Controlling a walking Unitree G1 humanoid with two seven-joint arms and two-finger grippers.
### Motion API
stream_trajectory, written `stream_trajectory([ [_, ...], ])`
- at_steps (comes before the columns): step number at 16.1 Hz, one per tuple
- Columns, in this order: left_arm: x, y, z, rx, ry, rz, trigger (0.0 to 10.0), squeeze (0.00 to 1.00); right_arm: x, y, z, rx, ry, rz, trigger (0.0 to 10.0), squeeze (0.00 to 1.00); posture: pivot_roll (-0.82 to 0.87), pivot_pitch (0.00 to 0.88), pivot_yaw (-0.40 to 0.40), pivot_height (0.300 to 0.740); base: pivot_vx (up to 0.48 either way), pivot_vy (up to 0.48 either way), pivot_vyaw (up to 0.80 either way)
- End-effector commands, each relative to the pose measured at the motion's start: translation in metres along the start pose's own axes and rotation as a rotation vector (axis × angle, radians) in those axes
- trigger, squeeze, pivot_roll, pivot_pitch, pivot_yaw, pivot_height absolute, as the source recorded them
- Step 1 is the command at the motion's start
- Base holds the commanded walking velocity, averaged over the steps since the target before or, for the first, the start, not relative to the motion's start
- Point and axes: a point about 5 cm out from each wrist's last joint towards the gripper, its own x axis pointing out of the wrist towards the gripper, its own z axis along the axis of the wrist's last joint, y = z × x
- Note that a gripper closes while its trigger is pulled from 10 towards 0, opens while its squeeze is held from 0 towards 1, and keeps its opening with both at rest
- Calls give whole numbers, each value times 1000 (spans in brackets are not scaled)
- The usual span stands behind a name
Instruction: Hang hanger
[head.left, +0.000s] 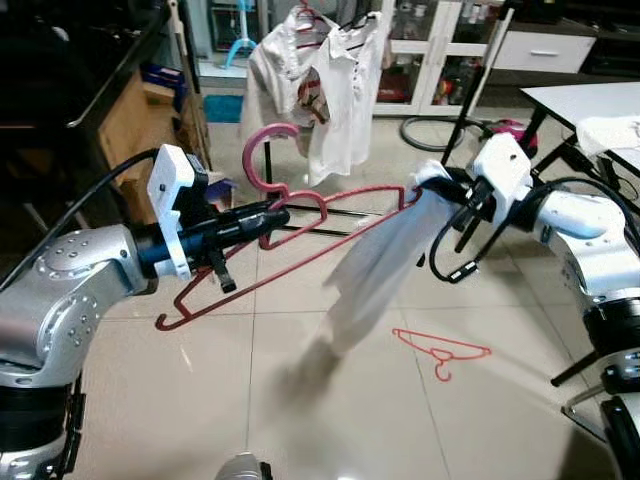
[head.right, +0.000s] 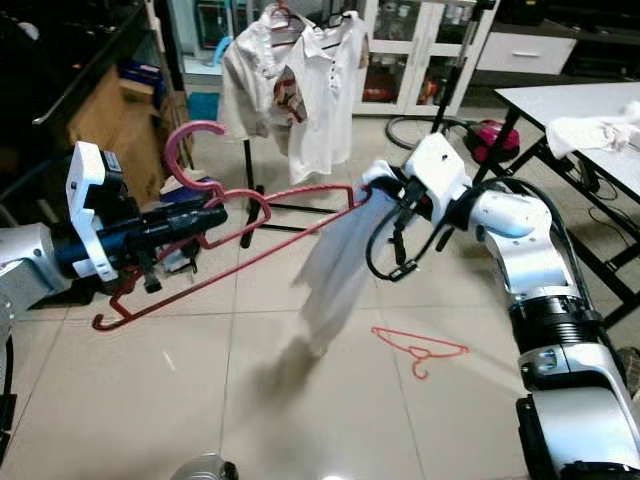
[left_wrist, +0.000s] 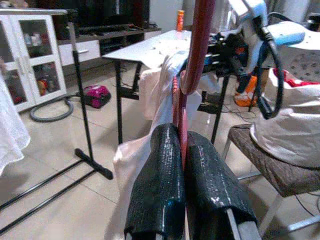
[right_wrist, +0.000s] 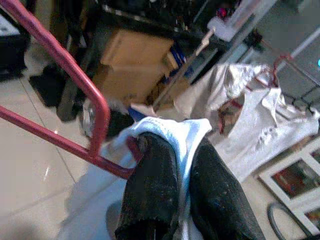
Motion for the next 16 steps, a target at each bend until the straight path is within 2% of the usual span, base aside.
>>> stream_trajectory([
  [1, 0, 0, -4, -15, 8, 40, 10000, 0, -4, -6, 13, 10, -70, -42, 10000, 0, 42, 0, -33, 740, 0, 0, 0],
  [4, -1, 4, -11, -30, 16, 104, 10000, 0, -5, -5, 15, 27, -84, -50, 10000, 0, 40, 0, -32, 740, 0, 0, 0],
  [5, -2, 21, -21, -49, 24, 271, 10000, 0, -5, -1, 10, 44, -63, -68, 10000, 0, 39, 0, -29, 740, 0, 0, 413],
  [6, -3, 27, -26, -73, 23, 343, 10000, 0, -5, 2, 8, 48, -57, -65, 10000, 0, 38, 0, -27, 740, 0, 0, 488],
  [7, -4, 37, -39, -101, 38, 502, 10000, 0, -5, 10, 4, 69, -56, -57, 10000, 0, 39, 0, -25, 740, 0, 0, 475],
  [9, -4, 41, -53, -134, 53, 639, 10000, 0, -3, 19, -3, 88, -41, -89, 10000, 0, 36, 0, -24, 740, 0, 0, 241],
  [12, -2, 40, -50, -128, 38, 614, 10000, 0, -1, 27, -8, 113, -20, -76, 10000, 0, 35, 0, -22, 740, 0, 0, 0],
  [13, -2, 37, -37, -104, 6, 526, 10000, 0, -3, 27, -11, 119, -12, -70, 10000, 0, 33, 0, -21, 740, 0, 0, 0],
  [14, -2, 37, -31, -92, -3, 494, 10000, 0, -4, 27, -11, 118, -12, -70, 10000, 0, 33, 0, -21, 740, 0, 0, 0],
  [15, -1, 29, -25, -83, 5, 389, 10000, 0, -5, 26, -11, 114, -8, -72, 10000, 0, 34, 0, -17, 740, 0, 0, 0],
  [16, 1, 15, -26, -78, 36, 252, 10000, 0, -4, 26, -10, 95, 0, -63, 10000, 0, 34, 0, -14, 740, 0, 0, 0],
])
